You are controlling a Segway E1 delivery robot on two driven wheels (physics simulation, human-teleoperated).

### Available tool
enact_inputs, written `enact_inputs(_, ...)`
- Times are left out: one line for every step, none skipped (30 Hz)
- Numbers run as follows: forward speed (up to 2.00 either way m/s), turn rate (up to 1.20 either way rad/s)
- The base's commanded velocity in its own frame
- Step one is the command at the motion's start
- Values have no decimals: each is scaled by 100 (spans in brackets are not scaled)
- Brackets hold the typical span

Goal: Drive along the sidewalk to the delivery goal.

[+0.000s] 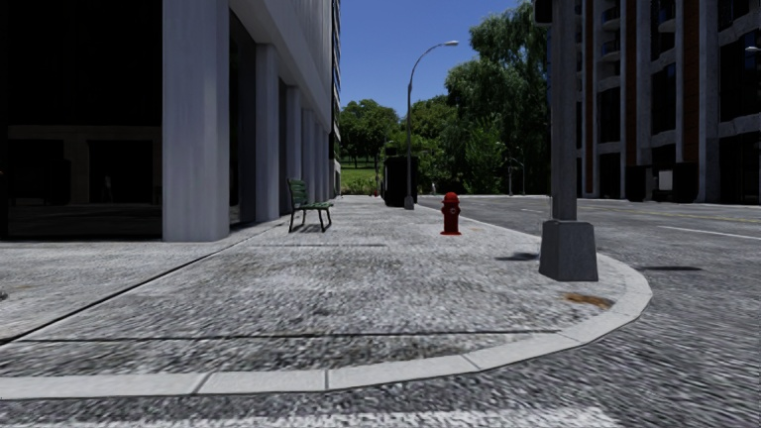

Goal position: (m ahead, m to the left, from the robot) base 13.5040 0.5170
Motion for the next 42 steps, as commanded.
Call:
enact_inputs(200,0)
enact_inputs(200,0)
enact_inputs(200,0)
enact_inputs(200,0)
enact_inputs(200,0)
enact_inputs(200,0)
enact_inputs(200,0)
enact_inputs(200,0)
enact_inputs(200,0)
enact_inputs(200,0)
enact_inputs(200,0)
enact_inputs(200,0)
enact_inputs(193,0)
enact_inputs(165,0)
enact_inputs(145,0)
enact_inputs(135,0)
enact_inputs(135,0)
enact_inputs(128,0)
enact_inputs(125,0)
enact_inputs(123,0)
enact_inputs(123,0)
enact_inputs(122,0)
enact_inputs(122,0)
enact_inputs(122,0)
enact_inputs(122,0)
enact_inputs(113,0)
enact_inputs(84,0)
enact_inputs(32,0)
enact_inputs(13,0)
enact_inputs(10,0)
enact_inputs(29,0)
enact_inputs(29,0)
enact_inputs(58,0)
enact_inputs(66,0)
enact_inputs(72,0)
enact_inputs(79,0)
enact_inputs(81,0)
enact_inputs(81,0)
enact_inputs(81,0)
enact_inputs(81,0)
enact_inputs(81,0)
enact_inputs(81,0)
